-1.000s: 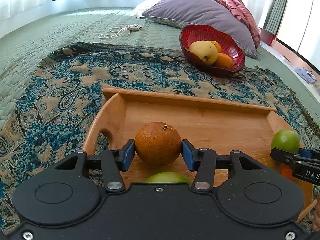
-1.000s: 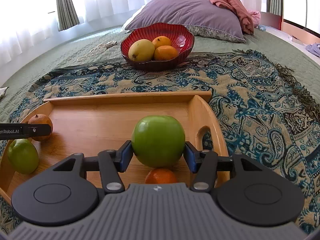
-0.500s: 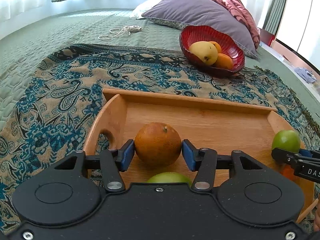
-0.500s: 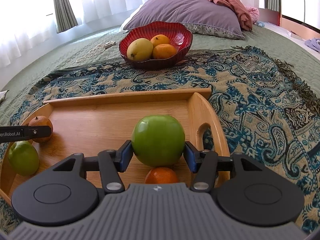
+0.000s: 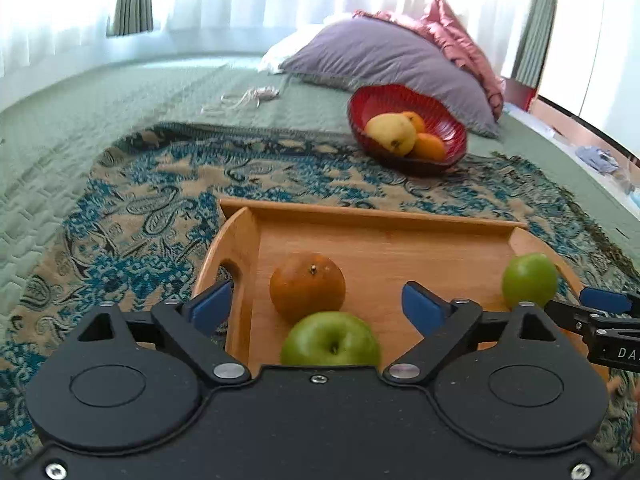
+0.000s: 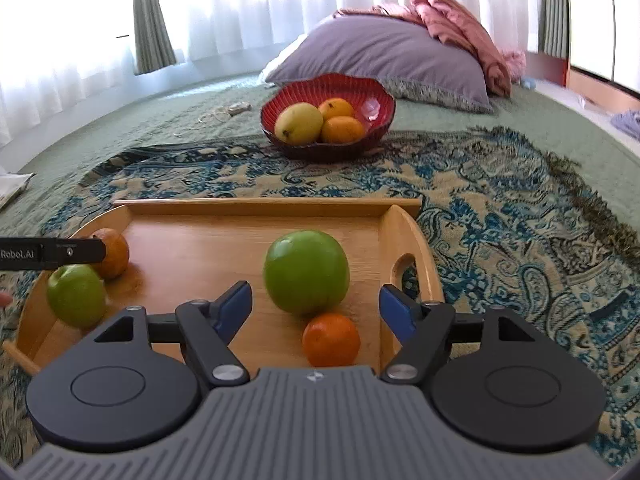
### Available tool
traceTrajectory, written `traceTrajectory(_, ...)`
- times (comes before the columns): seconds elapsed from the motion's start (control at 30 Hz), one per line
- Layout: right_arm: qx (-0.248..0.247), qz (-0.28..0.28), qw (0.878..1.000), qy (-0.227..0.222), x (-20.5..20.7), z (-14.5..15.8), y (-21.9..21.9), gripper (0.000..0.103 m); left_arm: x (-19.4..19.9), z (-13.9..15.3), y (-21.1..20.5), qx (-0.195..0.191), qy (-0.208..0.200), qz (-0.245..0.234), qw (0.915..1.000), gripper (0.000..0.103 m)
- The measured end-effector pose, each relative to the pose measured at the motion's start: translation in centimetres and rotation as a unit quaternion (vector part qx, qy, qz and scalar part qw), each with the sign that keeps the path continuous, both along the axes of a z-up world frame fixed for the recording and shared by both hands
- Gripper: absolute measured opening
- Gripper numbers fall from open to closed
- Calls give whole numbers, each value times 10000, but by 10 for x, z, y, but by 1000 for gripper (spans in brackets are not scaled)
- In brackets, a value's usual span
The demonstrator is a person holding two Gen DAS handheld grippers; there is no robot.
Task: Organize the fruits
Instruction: 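Withdraw both grippers toward the dates and tangerines beside the tray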
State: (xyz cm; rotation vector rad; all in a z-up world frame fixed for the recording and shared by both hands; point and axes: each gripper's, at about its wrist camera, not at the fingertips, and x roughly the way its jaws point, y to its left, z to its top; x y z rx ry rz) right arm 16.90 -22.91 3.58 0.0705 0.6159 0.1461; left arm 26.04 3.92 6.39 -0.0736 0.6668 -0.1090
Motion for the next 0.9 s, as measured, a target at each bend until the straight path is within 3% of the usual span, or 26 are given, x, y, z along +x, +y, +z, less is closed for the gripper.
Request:
traceTrajectory(0.23, -88, 222, 9990, -389, -44, 8, -2, 88, -51, 12, -7, -15, -286, -317, 9991, 99)
traceTrajectory(0.5, 82, 396, 9963, -761, -96, 5, 0, 94, -112, 3, -20, -63, -387, -448, 9982, 102)
traceTrajectory(0.9, -719, 833, 9874, -1135, -159, -15, 14, 99, -181, -16, -32, 218, -489, -776, 9955, 103)
